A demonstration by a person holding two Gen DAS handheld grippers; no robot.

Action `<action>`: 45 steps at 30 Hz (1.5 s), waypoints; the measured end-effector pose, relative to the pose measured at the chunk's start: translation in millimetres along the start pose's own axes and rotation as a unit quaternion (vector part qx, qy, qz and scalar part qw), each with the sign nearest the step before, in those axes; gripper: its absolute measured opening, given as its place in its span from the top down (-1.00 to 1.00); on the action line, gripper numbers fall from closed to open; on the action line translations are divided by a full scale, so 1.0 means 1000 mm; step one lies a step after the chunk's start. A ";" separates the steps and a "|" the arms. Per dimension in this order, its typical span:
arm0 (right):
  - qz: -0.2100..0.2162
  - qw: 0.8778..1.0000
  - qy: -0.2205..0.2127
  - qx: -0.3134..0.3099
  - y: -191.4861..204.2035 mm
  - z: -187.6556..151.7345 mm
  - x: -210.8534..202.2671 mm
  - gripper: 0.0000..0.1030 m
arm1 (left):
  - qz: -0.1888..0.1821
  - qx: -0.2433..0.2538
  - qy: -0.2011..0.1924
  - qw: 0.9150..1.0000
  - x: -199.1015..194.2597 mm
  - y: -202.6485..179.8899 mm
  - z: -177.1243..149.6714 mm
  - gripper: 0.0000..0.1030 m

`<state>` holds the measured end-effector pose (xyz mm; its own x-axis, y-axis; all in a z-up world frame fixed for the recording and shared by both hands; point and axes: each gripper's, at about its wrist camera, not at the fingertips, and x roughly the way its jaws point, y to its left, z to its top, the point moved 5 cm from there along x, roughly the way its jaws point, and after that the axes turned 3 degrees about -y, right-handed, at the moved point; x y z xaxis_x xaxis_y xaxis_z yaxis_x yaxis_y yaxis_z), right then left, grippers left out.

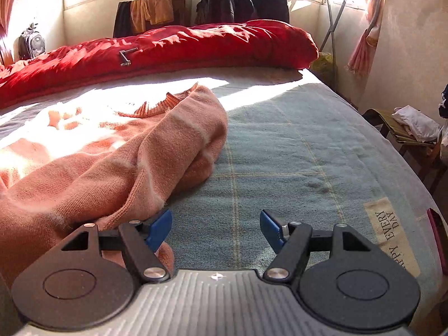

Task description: Fold clothes

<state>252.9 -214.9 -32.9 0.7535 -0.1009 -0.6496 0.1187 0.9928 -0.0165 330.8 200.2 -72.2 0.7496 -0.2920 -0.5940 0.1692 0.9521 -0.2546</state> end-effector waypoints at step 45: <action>-0.020 1.000 -0.001 -0.003 -0.002 -0.003 -0.008 -0.45 | 0.239 0.032 -0.015 0.970 0.018 0.180 0.119 0.95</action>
